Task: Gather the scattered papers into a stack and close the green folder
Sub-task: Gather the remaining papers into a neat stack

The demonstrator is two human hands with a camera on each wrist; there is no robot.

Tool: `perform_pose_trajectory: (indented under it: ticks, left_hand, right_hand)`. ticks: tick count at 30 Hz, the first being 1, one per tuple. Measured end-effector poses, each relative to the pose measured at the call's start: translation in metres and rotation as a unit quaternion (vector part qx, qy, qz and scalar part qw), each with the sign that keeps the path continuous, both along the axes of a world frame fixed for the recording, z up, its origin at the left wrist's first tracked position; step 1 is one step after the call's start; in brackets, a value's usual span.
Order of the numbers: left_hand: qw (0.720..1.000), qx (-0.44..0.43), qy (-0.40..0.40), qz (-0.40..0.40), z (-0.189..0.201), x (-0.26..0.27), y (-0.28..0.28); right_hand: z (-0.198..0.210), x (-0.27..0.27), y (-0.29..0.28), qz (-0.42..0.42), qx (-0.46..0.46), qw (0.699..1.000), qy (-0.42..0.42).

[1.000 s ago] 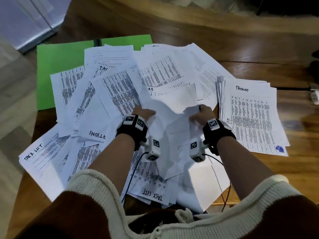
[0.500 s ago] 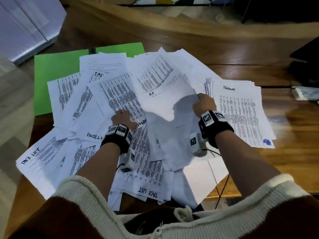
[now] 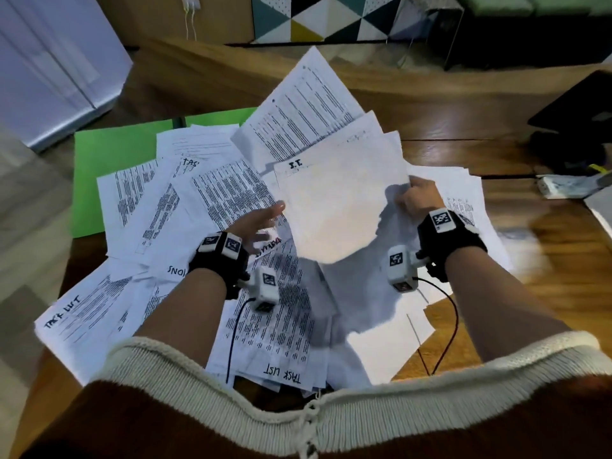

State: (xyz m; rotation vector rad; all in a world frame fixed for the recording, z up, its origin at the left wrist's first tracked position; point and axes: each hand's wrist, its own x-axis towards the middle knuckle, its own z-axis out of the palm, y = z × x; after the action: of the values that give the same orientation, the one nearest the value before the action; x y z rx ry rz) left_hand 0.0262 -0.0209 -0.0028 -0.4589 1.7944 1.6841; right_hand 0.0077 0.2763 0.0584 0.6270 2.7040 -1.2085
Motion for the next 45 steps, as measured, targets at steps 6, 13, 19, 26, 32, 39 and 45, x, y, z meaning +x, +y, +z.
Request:
perform_pose_trajectory:
  ticks: [6, 13, 19, 26, 32, 39, 45]
  left_hand:
    - [0.997, 0.040, -0.043, -0.055, -0.027, -0.009, 0.020]
    - [0.972, -0.208, 0.032, -0.109, -0.041, -0.002, 0.041]
    - [0.977, -0.176, 0.112, -0.042, 0.008, -0.014, 0.045]
    - [0.960, -0.177, 0.217, 0.008, 0.062, -0.033, 0.038]
    - [0.963, -0.155, 0.217, 0.029, 0.080, -0.038, 0.020]
    - [0.954, -0.117, 0.274, -0.020, 0.074, -0.014, 0.012]
    - [0.914, -0.255, 0.307, -0.074, 0.076, -0.031, 0.017]
  right_hand:
    - [-0.032, 0.021, -0.012, 0.059, 0.048, 0.981, -0.180]
    - [-0.044, 0.032, -0.030, 0.043, -0.001, 0.991, -0.129]
    - [0.016, 0.013, -0.049, 0.087, 0.098, 0.991, -0.022]
    - [0.033, 0.001, -0.052, 0.063, 0.177, 0.982, -0.017]
    - [0.019, -0.003, -0.038, 0.034, 0.130, 0.991, 0.007]
    - [-0.005, 0.003, -0.020, 0.063, 0.078, 0.994, -0.034]
    - [-0.012, -0.004, -0.024, 0.093, 0.071, 0.993, -0.018]
